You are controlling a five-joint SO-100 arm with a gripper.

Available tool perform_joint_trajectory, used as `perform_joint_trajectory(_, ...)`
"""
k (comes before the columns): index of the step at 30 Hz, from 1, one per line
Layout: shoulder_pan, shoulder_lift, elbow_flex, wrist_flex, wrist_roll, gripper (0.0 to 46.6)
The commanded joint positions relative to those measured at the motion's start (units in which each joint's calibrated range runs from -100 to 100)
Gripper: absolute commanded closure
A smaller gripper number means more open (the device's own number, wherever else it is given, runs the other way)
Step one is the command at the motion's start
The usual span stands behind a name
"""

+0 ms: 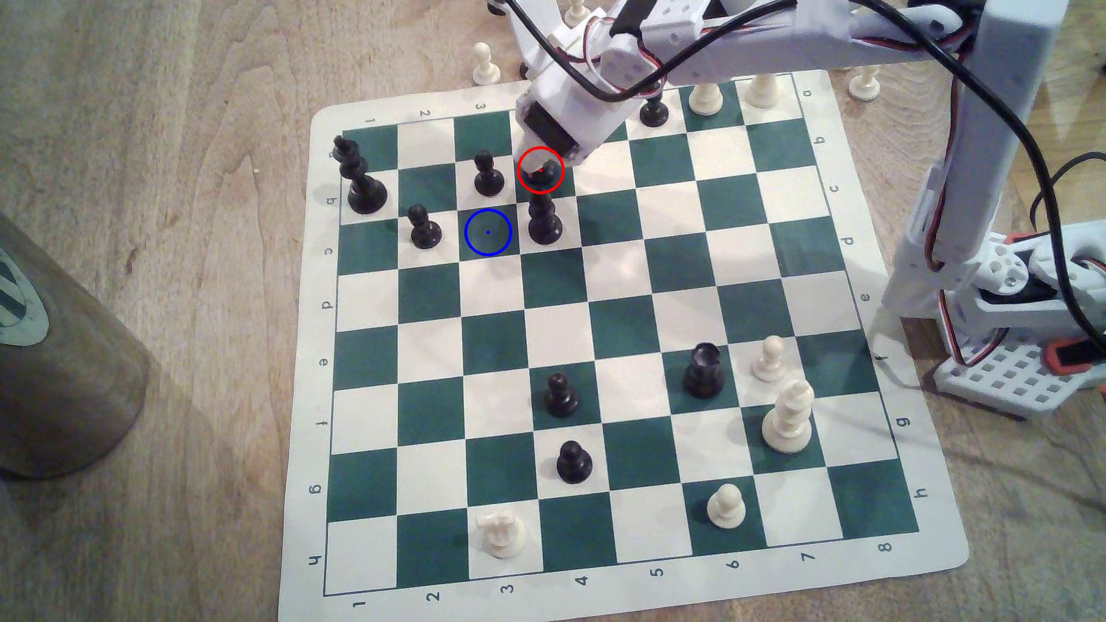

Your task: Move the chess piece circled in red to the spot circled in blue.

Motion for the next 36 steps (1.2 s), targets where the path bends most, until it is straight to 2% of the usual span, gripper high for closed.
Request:
perform_joint_trajectory(1,0.8,-8.1,-1.3,2.2,-0.2,46.4)
perform_joint_trajectory(9,0.7,-14.8,-1.7,5.8,-0.3,46.4)
perform_joint_trajectory(17,-4.2,-20.8,-6.4,13.8,-1.2,46.4)
perform_joint_trajectory(27,-8.6,-13.7,-15.5,14.0,-2.1,46.4)
perform_joint_trajectory(36,-10.7,-6.1,-17.2,11.2,-2.7,46.4)
